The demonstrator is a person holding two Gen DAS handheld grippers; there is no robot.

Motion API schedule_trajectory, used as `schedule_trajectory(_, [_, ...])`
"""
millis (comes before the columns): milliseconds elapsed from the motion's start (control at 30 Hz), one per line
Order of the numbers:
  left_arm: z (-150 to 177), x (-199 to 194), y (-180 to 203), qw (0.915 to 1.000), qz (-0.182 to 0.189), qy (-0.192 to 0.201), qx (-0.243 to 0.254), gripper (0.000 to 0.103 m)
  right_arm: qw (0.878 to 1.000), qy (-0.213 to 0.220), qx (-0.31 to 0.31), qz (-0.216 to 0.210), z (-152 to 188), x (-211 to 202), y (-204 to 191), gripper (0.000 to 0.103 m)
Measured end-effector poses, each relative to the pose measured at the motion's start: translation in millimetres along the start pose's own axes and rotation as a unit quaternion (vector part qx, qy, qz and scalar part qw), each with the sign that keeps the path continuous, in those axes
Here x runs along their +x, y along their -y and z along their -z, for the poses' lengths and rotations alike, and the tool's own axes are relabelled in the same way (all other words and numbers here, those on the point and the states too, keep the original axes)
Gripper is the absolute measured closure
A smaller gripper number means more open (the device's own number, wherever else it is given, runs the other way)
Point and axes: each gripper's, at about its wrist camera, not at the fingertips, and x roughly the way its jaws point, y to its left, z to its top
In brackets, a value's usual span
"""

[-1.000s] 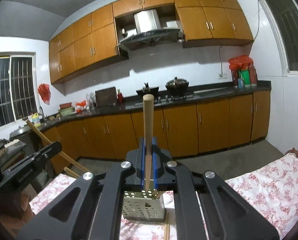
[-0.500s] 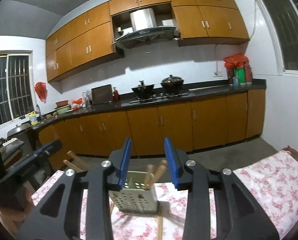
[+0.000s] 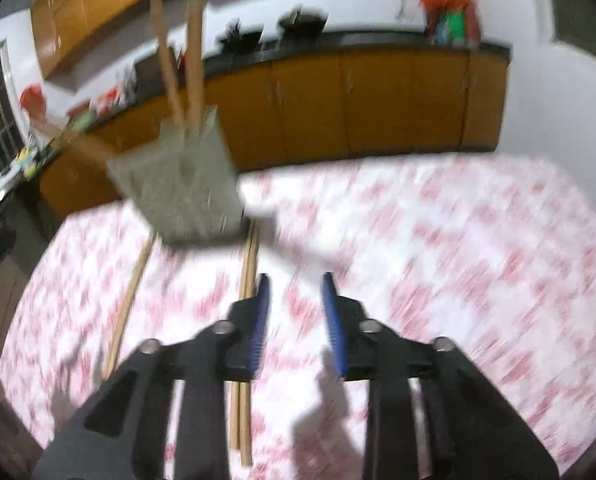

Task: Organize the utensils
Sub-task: 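Move both open tools back down to the loose chopsticks on the cloth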

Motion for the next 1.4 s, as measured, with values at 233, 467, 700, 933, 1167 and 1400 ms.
schedule_trajectory(233, [42,26,-3,0.9977,0.009,-0.068,0.004,0.066,0.998,-0.055,-0.023,-0.028,33,35,-25,0.093])
schedule_trajectory(467, [62,35,5,0.9946,0.025,-0.100,0.007,0.066,0.997,-0.065,-0.027,-0.027,38,41,-26,0.093])
schedule_trajectory(700, [71,45,11,0.9917,0.037,-0.123,0.008,0.070,0.997,-0.065,-0.048,-0.010,40,43,-30,0.094])
schedule_trajectory(933, [77,47,15,0.9889,0.052,-0.138,0.014,0.076,0.998,-0.050,-0.013,0.040,34,42,-5,0.095])
schedule_trajectory(1167, [83,51,23,0.9860,0.060,-0.153,0.029,0.079,0.998,-0.048,-0.010,0.046,34,40,4,0.095])
schedule_trajectory(1400, [87,54,33,0.9841,0.048,-0.162,0.055,0.081,0.998,-0.048,-0.011,0.047,34,40,4,0.095])
